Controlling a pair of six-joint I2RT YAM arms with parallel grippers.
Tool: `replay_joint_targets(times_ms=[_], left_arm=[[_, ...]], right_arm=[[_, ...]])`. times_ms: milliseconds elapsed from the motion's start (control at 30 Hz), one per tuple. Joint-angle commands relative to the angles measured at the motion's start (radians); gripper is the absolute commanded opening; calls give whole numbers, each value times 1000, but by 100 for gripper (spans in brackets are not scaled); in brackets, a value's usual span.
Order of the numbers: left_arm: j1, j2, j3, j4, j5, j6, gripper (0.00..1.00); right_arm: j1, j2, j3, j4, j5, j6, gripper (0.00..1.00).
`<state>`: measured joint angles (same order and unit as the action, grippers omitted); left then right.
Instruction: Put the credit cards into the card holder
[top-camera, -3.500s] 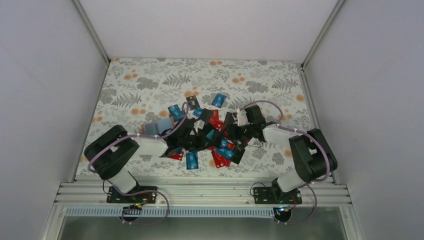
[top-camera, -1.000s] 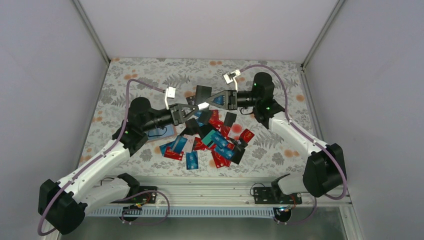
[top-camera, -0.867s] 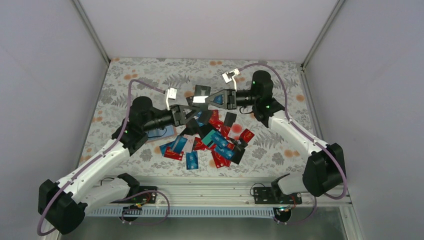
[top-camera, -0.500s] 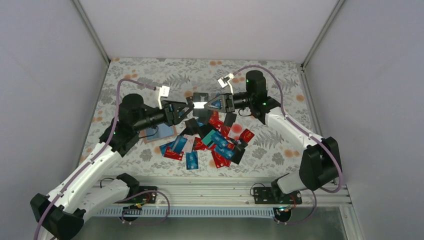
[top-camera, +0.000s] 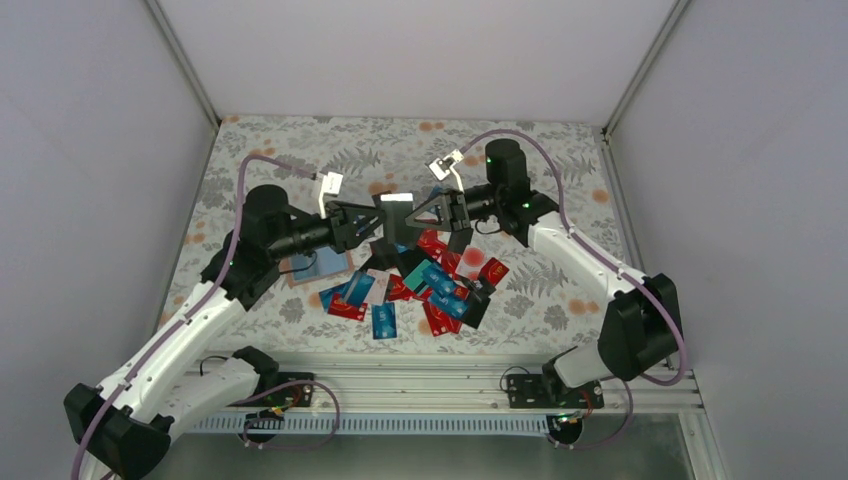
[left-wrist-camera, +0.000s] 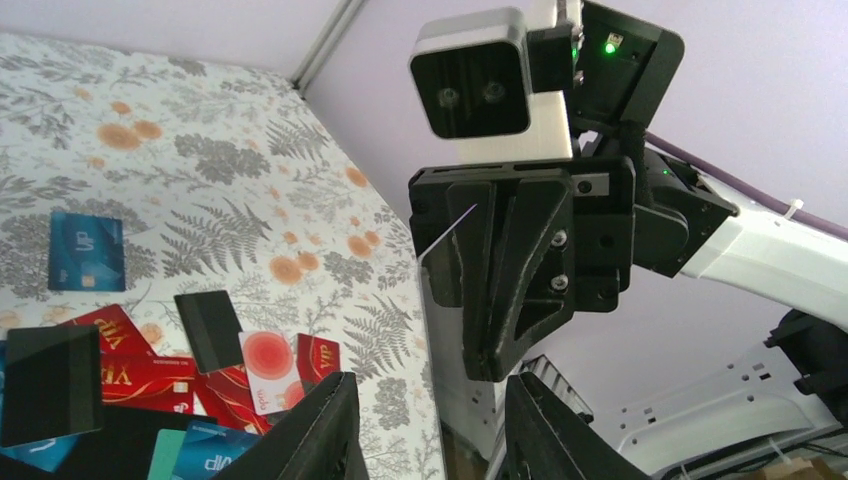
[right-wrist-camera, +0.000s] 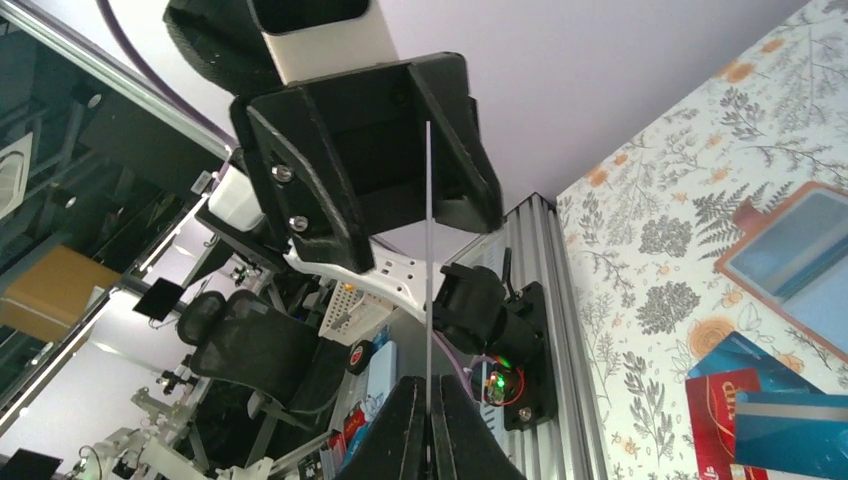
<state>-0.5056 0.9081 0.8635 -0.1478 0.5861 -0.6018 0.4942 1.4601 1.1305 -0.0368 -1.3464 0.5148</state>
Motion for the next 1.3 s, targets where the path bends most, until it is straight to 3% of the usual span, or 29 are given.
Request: replay_joint_targets(times_ms=[0, 267, 467, 533, 567, 633, 700, 800, 1000, 1167, 1267], left_arm=[[5, 6, -11, 52, 70, -6, 37], [4, 4, -19, 51, 91, -5, 21], [4, 9, -31, 58, 103, -8, 3], [5, 11, -30, 54, 91, -10, 2], [5, 11, -25, 39, 73, -9, 2], [7, 13, -4, -30, -11, 4, 2], [26, 17, 16, -122, -87, 20, 2], [98, 22, 9, -230, -132, 31, 2], [276, 19, -49, -368, -154, 72, 2], [447, 23, -139, -412, -143, 76, 2], [550, 19, -230, -362, -63, 73, 2]], right_arm=[[22, -1, 48, -18, -30, -32, 4], [31, 12, 67, -18, -27, -30, 4], [38, 21, 77, -15, -23, -25, 4], [42, 30, 81, -16, -16, -26, 4], [44, 34, 83, -19, -10, -26, 6], [44, 46, 93, -58, 34, -42, 23], [48, 73, 121, -153, 125, -106, 33], [74, 126, 141, -232, 237, -153, 38], [162, 245, 145, -215, 390, -126, 37], [224, 360, 189, -189, 437, -98, 35], [254, 430, 239, -190, 447, -94, 33]])
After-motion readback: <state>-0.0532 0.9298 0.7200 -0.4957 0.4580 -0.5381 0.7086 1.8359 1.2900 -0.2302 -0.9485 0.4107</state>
